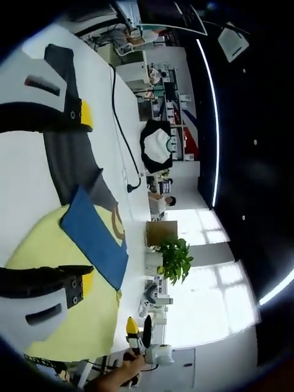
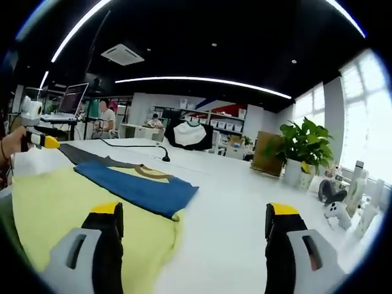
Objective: Fold the garment on the visible template until the final outline fits inside the template.
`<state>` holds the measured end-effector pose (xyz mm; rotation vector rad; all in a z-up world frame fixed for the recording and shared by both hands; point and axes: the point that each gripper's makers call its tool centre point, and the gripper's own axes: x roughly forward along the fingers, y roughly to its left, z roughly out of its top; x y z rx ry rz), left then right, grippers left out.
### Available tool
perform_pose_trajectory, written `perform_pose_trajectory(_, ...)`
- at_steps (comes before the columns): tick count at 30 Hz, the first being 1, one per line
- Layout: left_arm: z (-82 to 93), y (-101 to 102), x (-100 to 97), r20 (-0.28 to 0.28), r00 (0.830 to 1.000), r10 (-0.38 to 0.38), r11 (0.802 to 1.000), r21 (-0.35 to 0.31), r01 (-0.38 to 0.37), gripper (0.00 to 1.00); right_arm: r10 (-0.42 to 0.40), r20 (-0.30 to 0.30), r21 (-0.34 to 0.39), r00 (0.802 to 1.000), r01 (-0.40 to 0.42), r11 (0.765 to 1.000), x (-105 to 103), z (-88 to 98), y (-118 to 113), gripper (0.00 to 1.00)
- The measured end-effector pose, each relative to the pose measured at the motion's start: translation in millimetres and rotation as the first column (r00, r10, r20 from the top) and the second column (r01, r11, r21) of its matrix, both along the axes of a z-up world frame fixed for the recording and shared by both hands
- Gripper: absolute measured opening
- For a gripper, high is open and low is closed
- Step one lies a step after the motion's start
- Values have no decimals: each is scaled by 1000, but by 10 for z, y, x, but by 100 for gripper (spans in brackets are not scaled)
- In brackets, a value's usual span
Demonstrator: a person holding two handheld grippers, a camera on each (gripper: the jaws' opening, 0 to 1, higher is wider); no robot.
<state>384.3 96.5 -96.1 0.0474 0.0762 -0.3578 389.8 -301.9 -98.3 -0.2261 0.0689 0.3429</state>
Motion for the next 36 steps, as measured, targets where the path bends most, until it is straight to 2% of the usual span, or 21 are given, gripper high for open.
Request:
perform_pose_trajectory(5,43,122,-79,20,999,44,999,21,-45,100,3,-2,-7,1000,-3,1000,-147,-19,-34,99)
perform_pose_trajectory(12,87,467,-146,36,988,149,989,13,-150,100,-6,-8,6,1000,6,1000,-301,-67,-97,99)
perform_pose_trajectory(20,117,742,-202,48,972,229,973,-2,-229,100,0,-5,24,1000,0,1000,-301,-44,-66,99)
perform_pose_trajectory(26,147,1121,-48,36,954,296,955,10,-297,98,21,0,27,1000,-21,999,-341,18,5,99)
perform_pose_trajectory(29,189,1263,7,52,947,318,948,12,-319,94,20,11,24,1000,-20,1000,-358,75,0,99)
perform_pose_trajectory(33,134,1443,120,25,943,331,944,-12,-331,91,36,33,44,999,-38,998,-396,165,14,96)
perform_pose_trajectory(36,28,1621,206,-12,935,354,935,-9,-354,89,37,45,27,998,-38,999,-427,202,11,96)
